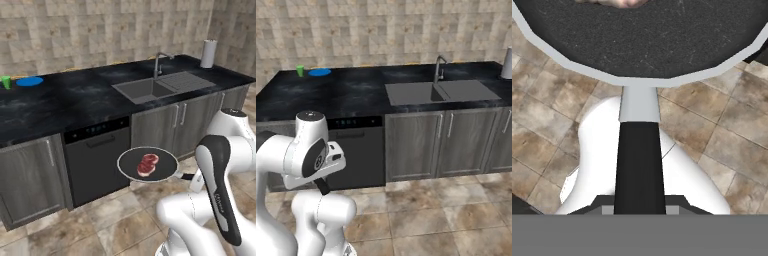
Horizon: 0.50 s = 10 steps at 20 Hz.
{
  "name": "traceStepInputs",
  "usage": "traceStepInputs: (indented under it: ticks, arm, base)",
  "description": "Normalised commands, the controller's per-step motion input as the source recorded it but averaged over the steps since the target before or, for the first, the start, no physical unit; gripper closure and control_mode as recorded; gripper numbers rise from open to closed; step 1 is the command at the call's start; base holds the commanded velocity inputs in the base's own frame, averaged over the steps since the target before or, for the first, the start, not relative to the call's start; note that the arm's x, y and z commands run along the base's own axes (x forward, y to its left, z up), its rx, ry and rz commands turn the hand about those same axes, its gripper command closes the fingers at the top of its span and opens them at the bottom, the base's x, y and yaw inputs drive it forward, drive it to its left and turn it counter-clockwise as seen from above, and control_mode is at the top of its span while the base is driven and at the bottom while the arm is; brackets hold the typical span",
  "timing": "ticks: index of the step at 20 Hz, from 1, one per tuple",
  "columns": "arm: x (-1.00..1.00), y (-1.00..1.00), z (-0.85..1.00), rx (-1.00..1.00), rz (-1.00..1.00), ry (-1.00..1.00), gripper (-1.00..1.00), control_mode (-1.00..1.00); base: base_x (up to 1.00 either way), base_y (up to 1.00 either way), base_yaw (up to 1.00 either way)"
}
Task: Pick up the pan with the steak in it and place it on the dining table. Then place the steak on the plate.
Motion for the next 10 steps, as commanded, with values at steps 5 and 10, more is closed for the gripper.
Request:
traceStepInputs:
  ticks: [5,10]
  arm:
    - [0.0,0.0,0.0,0.0,0.0,0.0,1.0,1.0]
    - [0.0,0.0,0.0,0.0,0.0,0.0,1.0,1.0]
  base:
    - [-0.02,0.34,0.0]
    - [0.05,1.0,0.0]
